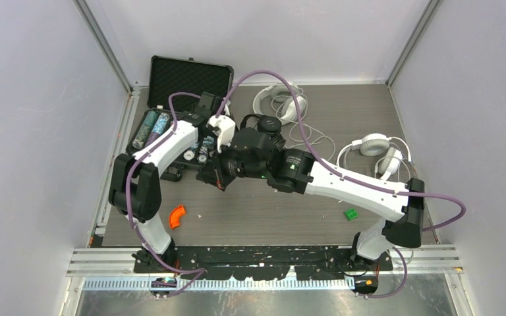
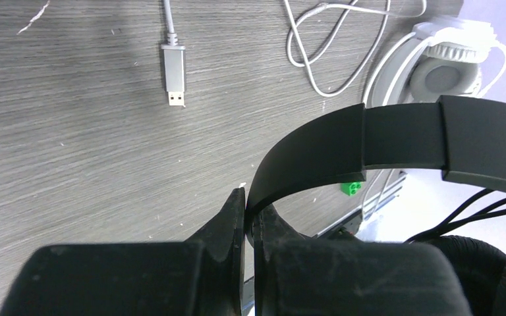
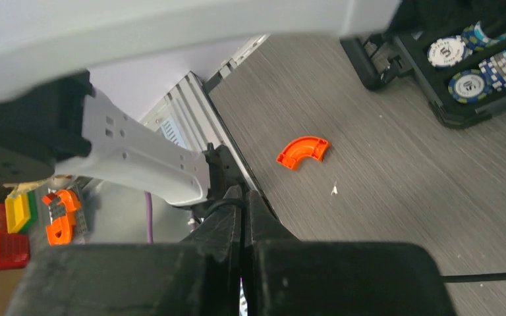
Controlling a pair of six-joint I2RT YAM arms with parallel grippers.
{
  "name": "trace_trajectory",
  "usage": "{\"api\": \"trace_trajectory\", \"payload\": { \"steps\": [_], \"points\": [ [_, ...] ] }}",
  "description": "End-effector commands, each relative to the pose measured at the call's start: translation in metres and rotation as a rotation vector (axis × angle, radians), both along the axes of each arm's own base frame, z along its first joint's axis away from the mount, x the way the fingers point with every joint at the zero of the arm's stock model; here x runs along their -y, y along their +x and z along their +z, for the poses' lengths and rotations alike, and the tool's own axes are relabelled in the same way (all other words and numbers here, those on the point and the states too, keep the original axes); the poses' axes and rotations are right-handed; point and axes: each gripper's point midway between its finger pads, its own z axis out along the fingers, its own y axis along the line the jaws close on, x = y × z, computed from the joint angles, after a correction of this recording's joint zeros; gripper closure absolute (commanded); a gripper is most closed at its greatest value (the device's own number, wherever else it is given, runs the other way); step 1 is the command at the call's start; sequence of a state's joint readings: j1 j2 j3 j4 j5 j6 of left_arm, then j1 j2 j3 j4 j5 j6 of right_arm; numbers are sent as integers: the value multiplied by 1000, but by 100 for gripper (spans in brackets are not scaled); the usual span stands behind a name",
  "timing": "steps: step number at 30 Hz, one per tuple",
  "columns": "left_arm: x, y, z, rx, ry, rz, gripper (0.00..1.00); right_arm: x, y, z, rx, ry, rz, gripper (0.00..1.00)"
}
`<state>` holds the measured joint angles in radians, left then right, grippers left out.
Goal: Wrap the headphones
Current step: Wrap the headphones cable around the headphones.
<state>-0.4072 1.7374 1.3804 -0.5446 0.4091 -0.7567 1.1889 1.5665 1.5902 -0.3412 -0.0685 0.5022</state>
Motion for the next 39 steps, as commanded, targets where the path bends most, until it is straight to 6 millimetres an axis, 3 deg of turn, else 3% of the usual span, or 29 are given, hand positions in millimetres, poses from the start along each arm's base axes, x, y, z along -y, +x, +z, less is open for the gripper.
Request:
{"api": "trace_trajectory", "payload": {
  "steps": [1, 7, 13, 19, 27, 30, 34, 39],
  "points": [
    [6, 14, 38, 15, -119, 48, 100, 20, -23, 30, 28, 86, 36, 100],
    [2, 15, 61, 15, -206, 88, 100, 57, -23, -26, 8, -43, -29, 100],
    [-2, 13, 84, 37, -280, 115, 100, 121, 0, -83, 53, -223, -251, 100],
    [-7, 10, 102, 63, -326, 129, 100, 189, 9, -111, 50, -246, -475, 100],
    [-10, 6, 117, 119, -341, 125, 100, 265, 25, -117, 87, -169, -775, 100],
    [-11, 3, 123, 145, -342, 117, 100, 282, 33, -113, 129, -163, -856, 100],
    [-13, -5, 133, 178, -357, 99, 100, 290, 42, -105, 186, -158, -912, 100],
    [-12, -19, 143, 197, -380, 48, 100, 272, 48, -100, 240, -149, -868, 100]
  ]
}}
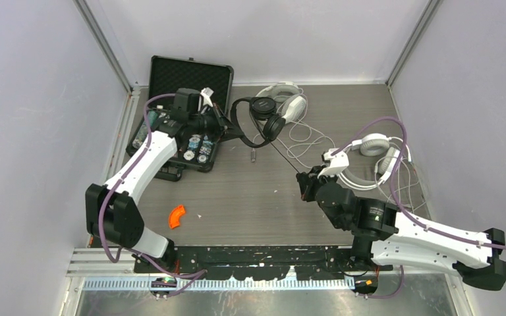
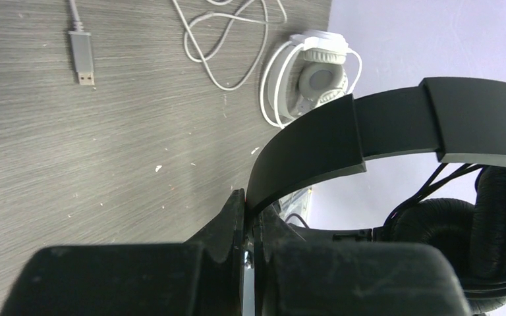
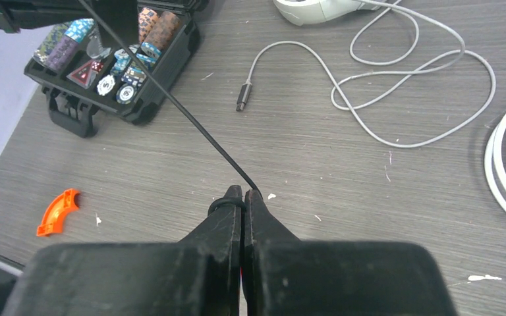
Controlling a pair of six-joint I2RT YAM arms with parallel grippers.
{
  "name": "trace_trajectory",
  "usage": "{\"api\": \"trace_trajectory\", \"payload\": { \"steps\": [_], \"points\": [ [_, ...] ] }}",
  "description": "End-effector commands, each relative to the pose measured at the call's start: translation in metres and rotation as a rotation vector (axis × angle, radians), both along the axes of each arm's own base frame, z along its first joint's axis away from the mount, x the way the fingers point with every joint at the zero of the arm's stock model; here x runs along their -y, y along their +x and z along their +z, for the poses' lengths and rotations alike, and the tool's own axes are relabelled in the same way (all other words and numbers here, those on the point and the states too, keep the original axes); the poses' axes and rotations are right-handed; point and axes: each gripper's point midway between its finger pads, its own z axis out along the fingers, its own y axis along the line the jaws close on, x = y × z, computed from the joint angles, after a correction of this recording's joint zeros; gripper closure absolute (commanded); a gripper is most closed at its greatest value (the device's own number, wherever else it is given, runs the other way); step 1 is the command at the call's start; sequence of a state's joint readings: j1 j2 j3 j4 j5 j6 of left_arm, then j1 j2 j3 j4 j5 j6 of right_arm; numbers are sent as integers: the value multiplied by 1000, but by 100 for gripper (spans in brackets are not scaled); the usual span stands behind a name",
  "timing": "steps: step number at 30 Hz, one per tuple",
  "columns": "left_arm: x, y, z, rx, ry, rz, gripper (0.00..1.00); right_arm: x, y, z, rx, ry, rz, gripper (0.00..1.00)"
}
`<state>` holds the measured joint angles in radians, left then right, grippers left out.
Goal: Wrap the headphones
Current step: Wrap the headphones cable around the headphones.
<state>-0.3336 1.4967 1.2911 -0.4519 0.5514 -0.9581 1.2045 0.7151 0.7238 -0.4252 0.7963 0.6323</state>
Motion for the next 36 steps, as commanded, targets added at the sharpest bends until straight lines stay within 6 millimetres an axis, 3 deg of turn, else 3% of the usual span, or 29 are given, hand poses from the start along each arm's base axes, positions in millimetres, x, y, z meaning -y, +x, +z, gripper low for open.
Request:
{"api": "trace_trajectory", "payload": {
  "steps": [1, 5, 9, 14, 22, 30, 36],
  "points": [
    [2, -7, 54, 152, -114, -59, 100, -1, 12, 0, 64, -77, -29, 100],
    [4, -26, 55, 181, -114, -156, 100, -14, 21, 6, 122, -111, 13, 100],
    [-3, -46, 43, 199, -22, -261, 100, -21, 29, 13, 143, -88, 44, 100],
    [-12, -63, 42, 296, 60, -375, 100, -36, 34, 4, 72, 30, 142, 100],
    [-14, -72, 38, 565, 247, -566, 100, -74, 5, 0, -76, 196, 348, 100],
    [-17, -70, 21, 745, 414, -726, 100, -98, -23, 1, -249, 329, 459, 100],
    [-11, -84, 3, 899, 529, -929, 100, -107, -40, -8, -358, 338, 521, 100]
  ]
}}
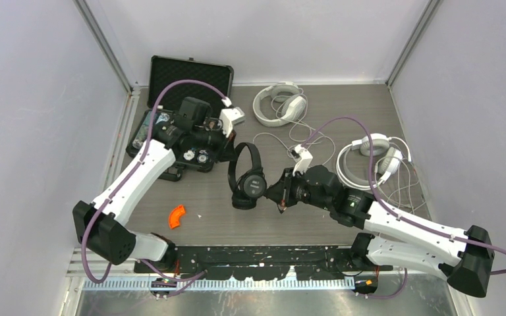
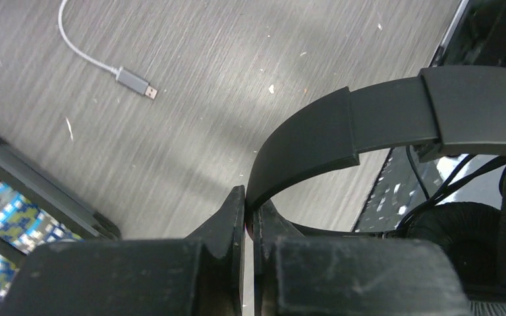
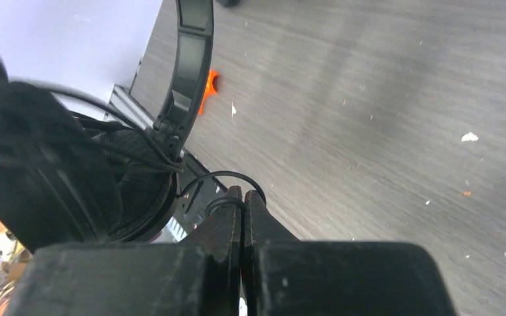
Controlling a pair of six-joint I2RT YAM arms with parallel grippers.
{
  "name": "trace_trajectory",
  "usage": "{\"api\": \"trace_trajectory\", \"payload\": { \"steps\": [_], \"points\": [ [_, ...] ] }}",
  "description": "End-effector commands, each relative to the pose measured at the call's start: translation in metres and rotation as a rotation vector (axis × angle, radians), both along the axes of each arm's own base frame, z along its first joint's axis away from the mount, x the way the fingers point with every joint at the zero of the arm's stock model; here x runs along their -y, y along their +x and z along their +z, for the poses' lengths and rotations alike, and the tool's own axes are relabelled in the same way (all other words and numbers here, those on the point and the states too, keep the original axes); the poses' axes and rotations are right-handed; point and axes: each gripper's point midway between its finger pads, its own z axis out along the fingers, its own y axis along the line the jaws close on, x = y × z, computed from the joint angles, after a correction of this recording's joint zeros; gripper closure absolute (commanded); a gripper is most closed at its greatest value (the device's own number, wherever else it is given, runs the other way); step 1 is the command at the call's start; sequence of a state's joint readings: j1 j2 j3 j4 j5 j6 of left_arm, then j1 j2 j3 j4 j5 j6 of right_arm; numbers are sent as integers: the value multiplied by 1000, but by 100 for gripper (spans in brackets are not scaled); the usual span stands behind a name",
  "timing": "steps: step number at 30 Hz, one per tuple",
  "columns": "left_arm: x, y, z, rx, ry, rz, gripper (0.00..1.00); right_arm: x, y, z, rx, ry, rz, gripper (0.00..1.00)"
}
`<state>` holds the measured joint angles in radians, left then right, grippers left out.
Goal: Wrap the headphones
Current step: Wrap the headphones cable around the headphones.
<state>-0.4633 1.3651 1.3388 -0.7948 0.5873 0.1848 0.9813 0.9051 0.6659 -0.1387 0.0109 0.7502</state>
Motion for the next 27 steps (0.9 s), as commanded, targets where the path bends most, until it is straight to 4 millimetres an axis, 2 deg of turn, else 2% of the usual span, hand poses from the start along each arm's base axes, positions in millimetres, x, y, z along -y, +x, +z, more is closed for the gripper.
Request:
{"api": "trace_trajectory", "payload": {
  "steps": [1, 7, 12, 14, 18, 22, 27],
  "points": [
    [5, -8, 8, 215, 64, -198, 100, -8, -11, 19, -43, 65, 53, 100],
    [0, -7, -3, 229, 140, -238, 100, 12, -2, 1, 33, -16, -8, 100],
    [-9, -1, -24, 198, 258, -207, 100, 19, -4, -4, 38, -61, 0, 100],
    [-12, -2, -33, 194, 308, -206, 100, 27, -2, -7, 27, -112, -26, 100],
    [-13, -8, -47, 190, 377, -218, 100, 35, 3, 3, 38, -164, -56, 100],
    [-9, -15, -54, 192, 371, -228, 100, 39, 14, 13, 79, -202, -85, 100],
    [-7, -18, -59, 192, 374, -209, 100, 35, 22, 26, 81, -191, -79, 100]
  ]
}}
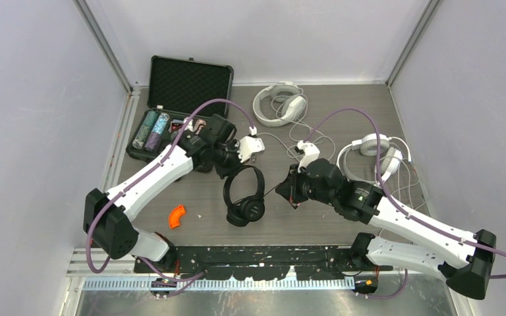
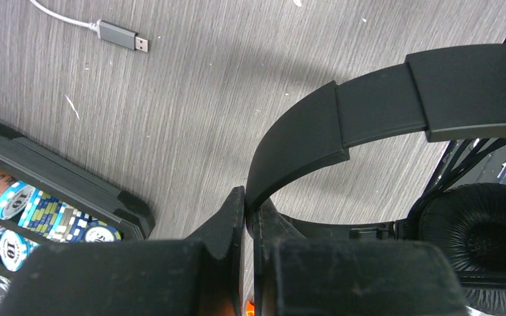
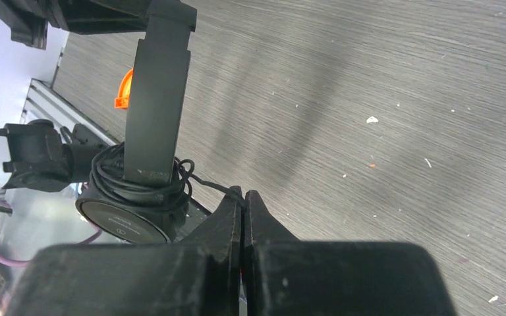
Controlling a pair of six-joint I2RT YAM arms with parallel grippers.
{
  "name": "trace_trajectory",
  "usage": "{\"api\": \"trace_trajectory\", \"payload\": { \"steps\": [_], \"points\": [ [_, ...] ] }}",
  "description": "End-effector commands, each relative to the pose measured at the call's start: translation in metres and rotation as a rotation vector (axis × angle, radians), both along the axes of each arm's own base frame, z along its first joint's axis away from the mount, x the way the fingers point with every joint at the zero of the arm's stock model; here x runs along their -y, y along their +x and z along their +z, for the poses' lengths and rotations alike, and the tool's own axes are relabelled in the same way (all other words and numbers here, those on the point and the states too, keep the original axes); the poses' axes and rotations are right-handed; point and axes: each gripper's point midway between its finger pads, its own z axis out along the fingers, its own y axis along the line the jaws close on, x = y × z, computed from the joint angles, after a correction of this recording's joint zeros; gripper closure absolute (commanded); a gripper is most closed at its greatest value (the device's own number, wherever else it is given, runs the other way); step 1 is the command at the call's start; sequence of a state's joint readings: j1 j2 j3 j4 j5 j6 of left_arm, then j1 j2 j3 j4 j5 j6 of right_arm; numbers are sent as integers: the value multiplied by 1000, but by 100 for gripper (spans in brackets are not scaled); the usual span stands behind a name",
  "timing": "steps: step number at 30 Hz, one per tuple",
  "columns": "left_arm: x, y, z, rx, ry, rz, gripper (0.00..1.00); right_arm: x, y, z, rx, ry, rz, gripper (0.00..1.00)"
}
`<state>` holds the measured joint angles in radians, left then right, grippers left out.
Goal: Wrap the headphones
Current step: Wrap the headphones cable around the headphones.
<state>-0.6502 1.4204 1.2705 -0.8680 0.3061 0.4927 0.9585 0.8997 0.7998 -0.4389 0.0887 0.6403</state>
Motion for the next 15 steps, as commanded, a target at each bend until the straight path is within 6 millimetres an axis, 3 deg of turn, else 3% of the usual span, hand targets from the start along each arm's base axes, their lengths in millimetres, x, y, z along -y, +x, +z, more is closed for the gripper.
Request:
{"api": "trace_trajectory", "payload": {
  "steps": [1, 7, 15],
  "points": [
    [-5, 0, 5, 44, 13, 39, 100, -2, 15, 32, 64, 29, -17, 100],
    [-12, 7, 0, 51, 75, 174, 100, -27, 2, 58, -1, 111, 91, 100],
    [-28, 19, 15, 104, 104, 423, 100, -45, -10, 63, -127, 125, 152, 100]
  ]
}}
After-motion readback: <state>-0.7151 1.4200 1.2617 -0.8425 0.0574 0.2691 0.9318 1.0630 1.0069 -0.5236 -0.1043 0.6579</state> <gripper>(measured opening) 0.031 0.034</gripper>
